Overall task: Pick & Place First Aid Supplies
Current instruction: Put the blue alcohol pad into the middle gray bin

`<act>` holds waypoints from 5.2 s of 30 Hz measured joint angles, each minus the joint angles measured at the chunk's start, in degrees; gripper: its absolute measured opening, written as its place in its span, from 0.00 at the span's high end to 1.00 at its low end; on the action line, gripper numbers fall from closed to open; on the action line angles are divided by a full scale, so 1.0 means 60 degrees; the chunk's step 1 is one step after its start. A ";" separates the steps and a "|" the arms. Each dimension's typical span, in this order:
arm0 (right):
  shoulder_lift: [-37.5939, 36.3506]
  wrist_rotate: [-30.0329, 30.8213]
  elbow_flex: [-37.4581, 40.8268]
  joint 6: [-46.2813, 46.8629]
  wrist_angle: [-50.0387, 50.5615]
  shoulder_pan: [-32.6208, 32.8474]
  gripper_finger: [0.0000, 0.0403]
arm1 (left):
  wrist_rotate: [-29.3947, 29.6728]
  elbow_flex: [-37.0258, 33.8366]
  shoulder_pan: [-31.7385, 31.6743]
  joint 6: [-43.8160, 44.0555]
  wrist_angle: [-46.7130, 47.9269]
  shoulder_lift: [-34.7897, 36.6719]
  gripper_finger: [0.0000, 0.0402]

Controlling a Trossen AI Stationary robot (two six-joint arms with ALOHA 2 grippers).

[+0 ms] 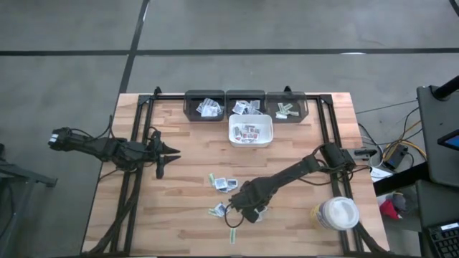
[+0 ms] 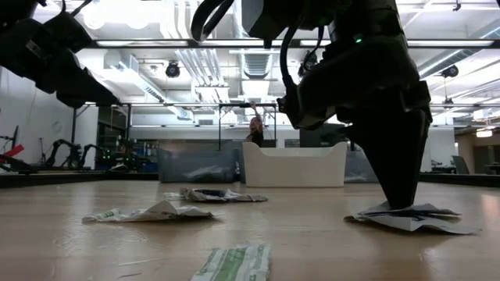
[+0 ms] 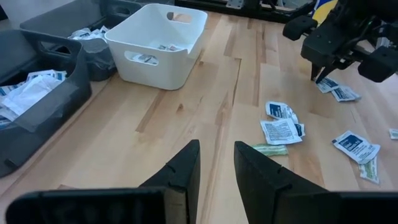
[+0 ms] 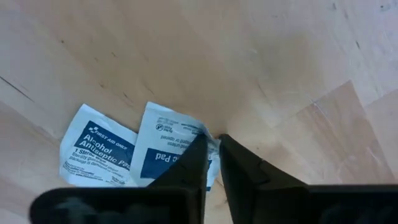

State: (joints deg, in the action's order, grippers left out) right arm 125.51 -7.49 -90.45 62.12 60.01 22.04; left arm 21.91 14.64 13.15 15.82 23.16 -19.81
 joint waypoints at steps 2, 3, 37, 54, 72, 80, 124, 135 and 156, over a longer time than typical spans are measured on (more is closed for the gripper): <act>-0.0012 0.0001 0.0007 -0.0141 0.0029 0.0000 0.94 | -0.0002 0.0000 0.0000 0.0111 0.0002 0.0000 0.77; -0.0044 0.0015 0.0007 -0.0178 0.0058 0.0000 0.95 | -0.0004 0.0003 0.0001 0.0136 0.0000 0.0000 0.77; -0.4277 0.6909 -0.0248 -0.6430 -0.2021 -0.5044 0.98 | 0.0004 -0.0001 -0.0001 0.0089 -0.0284 -0.0033 0.77; -0.2840 0.3184 -0.0404 -0.8696 -0.2186 -0.9743 0.98 | 0.0283 0.0000 0.0003 0.0065 -0.0282 -0.0036 0.77; 0.0924 0.2779 -0.4623 -1.1125 0.0576 -0.9928 0.98 | 0.1296 -0.0001 0.0000 -0.0077 -0.0273 -0.0036 0.77; 0.1679 0.2389 -0.5921 -1.1396 0.1423 -0.9908 0.92 | 0.1297 -0.0001 0.0002 -0.0133 -0.0273 -0.0036 0.77; -0.1963 -0.0773 -0.4306 -0.2509 0.4575 -0.1814 0.80 | 0.1293 -0.0001 -0.0001 -0.0148 -0.0196 -0.0047 0.77; -0.1959 -0.0226 -0.1700 0.0016 0.2198 -0.0324 0.70 | 0.1286 -0.0001 0.0002 -0.0140 -0.0208 -0.0047 0.77; -0.1959 -0.0731 0.1248 0.2225 -0.1798 0.0004 0.67 | 0.1260 -0.0001 0.0000 -0.0140 -0.0208 -0.0047 0.77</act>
State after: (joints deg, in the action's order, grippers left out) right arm 113.75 -11.87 -82.97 75.47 49.22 22.06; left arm 29.47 14.63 13.15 14.98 21.91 -20.10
